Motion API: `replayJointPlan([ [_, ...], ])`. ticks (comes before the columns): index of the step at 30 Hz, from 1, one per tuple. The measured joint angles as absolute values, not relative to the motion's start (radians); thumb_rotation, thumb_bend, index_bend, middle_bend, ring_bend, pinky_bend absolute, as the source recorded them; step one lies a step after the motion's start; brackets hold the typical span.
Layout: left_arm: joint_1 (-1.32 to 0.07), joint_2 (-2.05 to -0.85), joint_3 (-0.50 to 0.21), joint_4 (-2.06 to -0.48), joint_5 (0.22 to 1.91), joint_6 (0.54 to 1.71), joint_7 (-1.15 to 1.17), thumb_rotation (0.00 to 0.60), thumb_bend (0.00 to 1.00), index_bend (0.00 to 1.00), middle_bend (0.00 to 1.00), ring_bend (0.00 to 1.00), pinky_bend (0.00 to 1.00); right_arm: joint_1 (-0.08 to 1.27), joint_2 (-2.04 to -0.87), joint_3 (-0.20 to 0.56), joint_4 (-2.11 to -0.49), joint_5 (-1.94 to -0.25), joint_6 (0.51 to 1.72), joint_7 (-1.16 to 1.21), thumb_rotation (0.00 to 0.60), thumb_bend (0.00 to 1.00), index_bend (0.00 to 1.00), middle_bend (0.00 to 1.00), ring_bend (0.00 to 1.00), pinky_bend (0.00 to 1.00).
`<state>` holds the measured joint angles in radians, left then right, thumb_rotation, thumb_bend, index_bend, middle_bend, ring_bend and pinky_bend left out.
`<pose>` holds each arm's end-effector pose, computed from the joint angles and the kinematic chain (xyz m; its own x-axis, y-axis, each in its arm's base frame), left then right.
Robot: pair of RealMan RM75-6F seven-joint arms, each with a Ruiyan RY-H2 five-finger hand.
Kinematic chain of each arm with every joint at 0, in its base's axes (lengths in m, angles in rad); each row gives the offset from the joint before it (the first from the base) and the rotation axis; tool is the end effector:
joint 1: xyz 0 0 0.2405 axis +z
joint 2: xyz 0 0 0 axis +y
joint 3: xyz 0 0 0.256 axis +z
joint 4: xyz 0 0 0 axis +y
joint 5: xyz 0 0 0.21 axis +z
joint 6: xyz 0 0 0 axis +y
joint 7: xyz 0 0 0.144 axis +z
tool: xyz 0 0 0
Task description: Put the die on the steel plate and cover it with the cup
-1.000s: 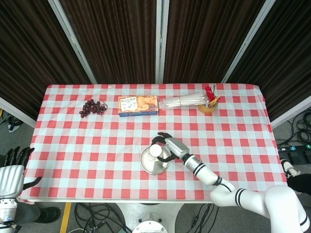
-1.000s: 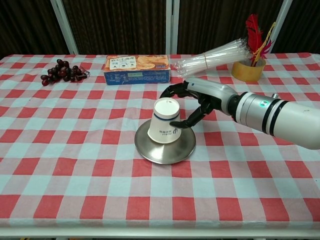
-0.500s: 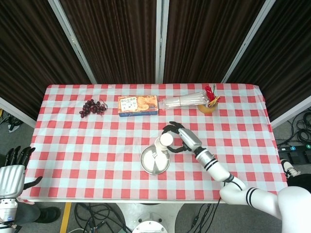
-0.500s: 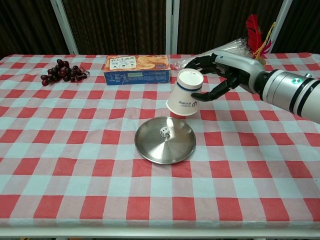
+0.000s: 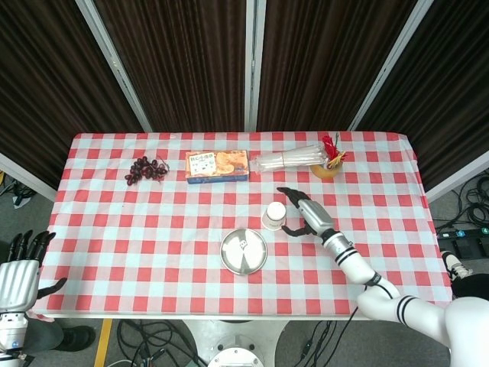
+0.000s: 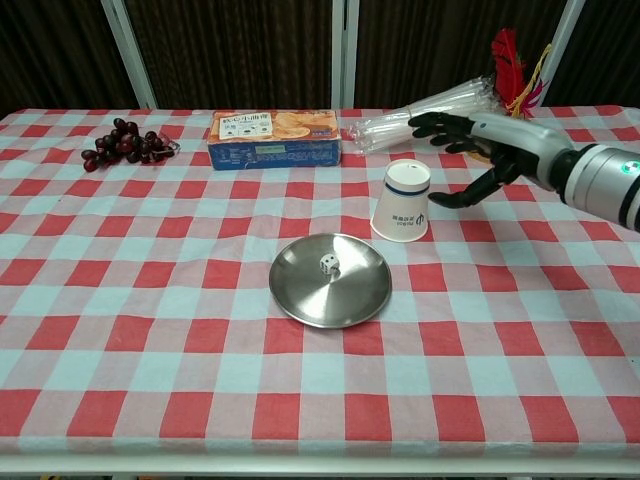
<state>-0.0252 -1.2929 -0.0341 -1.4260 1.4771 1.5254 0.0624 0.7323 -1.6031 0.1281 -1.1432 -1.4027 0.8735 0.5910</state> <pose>-0.3420 0.1590 0.1236 0.4624 0.0059 0.8867 0.8840 0.0752 -0.4615 -0.1949 -0.3664 -0.0237 -0.0424 -0.4700 0.8817 -0.9613 -0.2212 -0.1642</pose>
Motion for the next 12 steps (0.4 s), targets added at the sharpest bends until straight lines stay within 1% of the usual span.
replayJointPlan([
  [5,-0.031,-1.297,-0.038,-1.417,1.479,1.523,0.058,0.600,0.00,0.14,0.13,0.02,0.02,0.628,-1.485,0.103,-1.256,-1.429,1.054,0.473,0.600,0.25,0.00,0.08,0.00,0.00],
  [9,-0.038,-1.305,-0.042,-1.405,1.483,1.521,0.060,0.600,0.00,0.14,0.13,0.02,0.02,0.485,-1.373,0.065,-1.358,-1.430,1.227,0.311,0.600,0.24,0.00,0.08,0.00,0.00],
  [12,-0.042,-1.316,-0.045,-1.394,1.486,1.525,0.075,0.600,0.00,0.14,0.13,0.02,0.02,0.379,-1.305,0.037,-1.426,-1.422,1.334,0.249,0.600,0.24,0.01,0.08,0.00,0.00],
])
